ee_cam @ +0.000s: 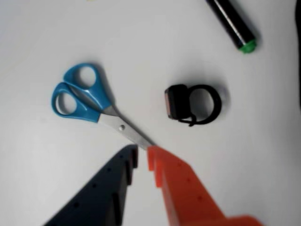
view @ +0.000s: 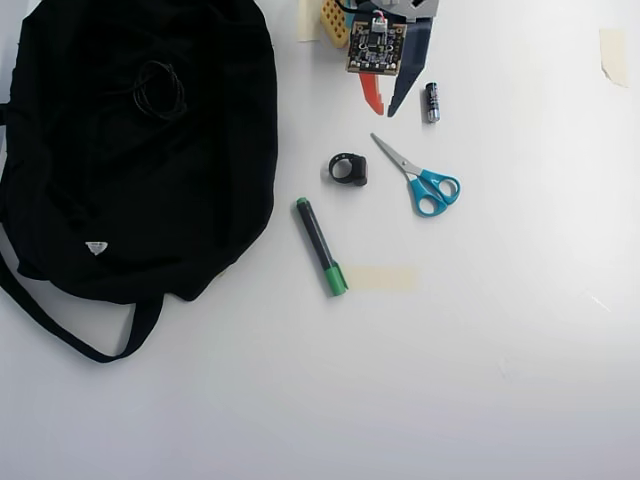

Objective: Put the cable into the black bag

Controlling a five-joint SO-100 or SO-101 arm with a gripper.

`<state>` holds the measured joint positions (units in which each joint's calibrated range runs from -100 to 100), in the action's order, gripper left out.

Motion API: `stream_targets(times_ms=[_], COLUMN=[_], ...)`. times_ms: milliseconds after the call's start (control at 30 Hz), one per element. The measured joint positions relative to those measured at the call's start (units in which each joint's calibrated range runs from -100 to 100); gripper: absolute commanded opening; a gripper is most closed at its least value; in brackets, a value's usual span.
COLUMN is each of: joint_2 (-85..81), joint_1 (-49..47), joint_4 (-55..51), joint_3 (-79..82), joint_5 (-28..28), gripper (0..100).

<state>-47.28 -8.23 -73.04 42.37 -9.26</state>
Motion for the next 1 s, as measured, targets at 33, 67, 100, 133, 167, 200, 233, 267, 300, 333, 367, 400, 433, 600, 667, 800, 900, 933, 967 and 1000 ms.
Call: stream_targets(times_ms=[33, 67, 100, 133, 167, 200, 233, 267, 300, 333, 367, 400, 433, 600, 667, 800, 900, 933, 967, 1000], joint_2=[-1.7, -3.3, -4.8, -6.1, -7.3, -8.4, -9.6, -10.9, -12.3, -13.8, -15.3, -16.9, -18.3, -26.0, -29.0, -35.6, -41.7, -43.3, -44.8, -46.0], joint_1=[0.0, 0.0, 0.1, 0.1, 0.0, 0.0, -0.1, -0.4, -0.4, -0.2, -0.2, -0.2, -0.2, -0.2, -0.2, -0.2, -0.2, -0.2, -0.2, -0.2], joint_4=[1.4, 2.3, 3.2, 3.7, 4.0, 4.1, 4.2, 4.3, 4.3, 4.4, 4.4, 4.4, 4.4, 4.4, 4.4, 4.4, 5.0, 5.1, 5.2, 5.2], joint_3=[2.7, 5.0, 7.3, 9.4, 11.2, 13.0, 14.7, 16.5, 18.3, 20.0, 21.9, 23.7, 25.5, 32.9, 36.0, 43.2, 48.5, 50.0, 51.3, 52.3], joint_5=[0.0, 0.0, 0.1, 0.1, 0.1, 0.1, 0.4, 0.9, 1.7, 2.4, 2.9, 3.2, 3.5, 3.8, 3.9, 3.9, 4.1, 4.1, 4.1, 4.0], gripper=[2, 2, 2, 2, 2, 2, 2, 2, 2, 2, 2, 2, 2, 2, 2, 2, 2, 2, 2, 2])
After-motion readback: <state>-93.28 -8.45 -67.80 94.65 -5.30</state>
